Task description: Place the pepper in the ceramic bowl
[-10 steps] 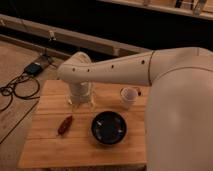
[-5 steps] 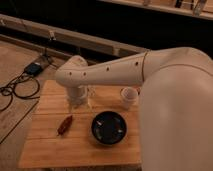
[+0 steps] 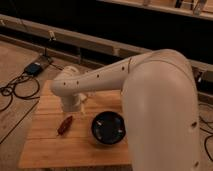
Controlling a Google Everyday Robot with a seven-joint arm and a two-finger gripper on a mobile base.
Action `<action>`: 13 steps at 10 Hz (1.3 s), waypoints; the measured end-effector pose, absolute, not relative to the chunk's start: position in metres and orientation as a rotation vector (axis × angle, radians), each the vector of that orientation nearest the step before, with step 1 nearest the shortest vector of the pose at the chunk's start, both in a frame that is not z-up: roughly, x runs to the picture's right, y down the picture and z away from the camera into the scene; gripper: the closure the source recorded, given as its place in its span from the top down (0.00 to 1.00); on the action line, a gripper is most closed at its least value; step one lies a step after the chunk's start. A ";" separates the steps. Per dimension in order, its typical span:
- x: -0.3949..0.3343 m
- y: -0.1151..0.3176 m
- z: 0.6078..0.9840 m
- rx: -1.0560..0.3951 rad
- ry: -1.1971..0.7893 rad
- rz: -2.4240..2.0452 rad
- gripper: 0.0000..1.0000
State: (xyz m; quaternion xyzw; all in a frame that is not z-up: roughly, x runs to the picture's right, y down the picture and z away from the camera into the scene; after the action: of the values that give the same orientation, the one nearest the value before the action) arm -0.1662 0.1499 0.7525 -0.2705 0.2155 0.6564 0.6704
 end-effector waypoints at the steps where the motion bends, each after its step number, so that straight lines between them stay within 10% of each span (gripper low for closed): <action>1: -0.171 0.156 0.761 -0.614 0.483 1.479 0.65; 13: -0.221 0.193 0.849 -0.682 0.518 1.395 0.65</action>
State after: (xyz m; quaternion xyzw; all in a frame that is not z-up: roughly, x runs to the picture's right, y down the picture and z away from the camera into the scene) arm -0.2209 0.1931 0.8492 -0.3042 0.2312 0.6222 0.6833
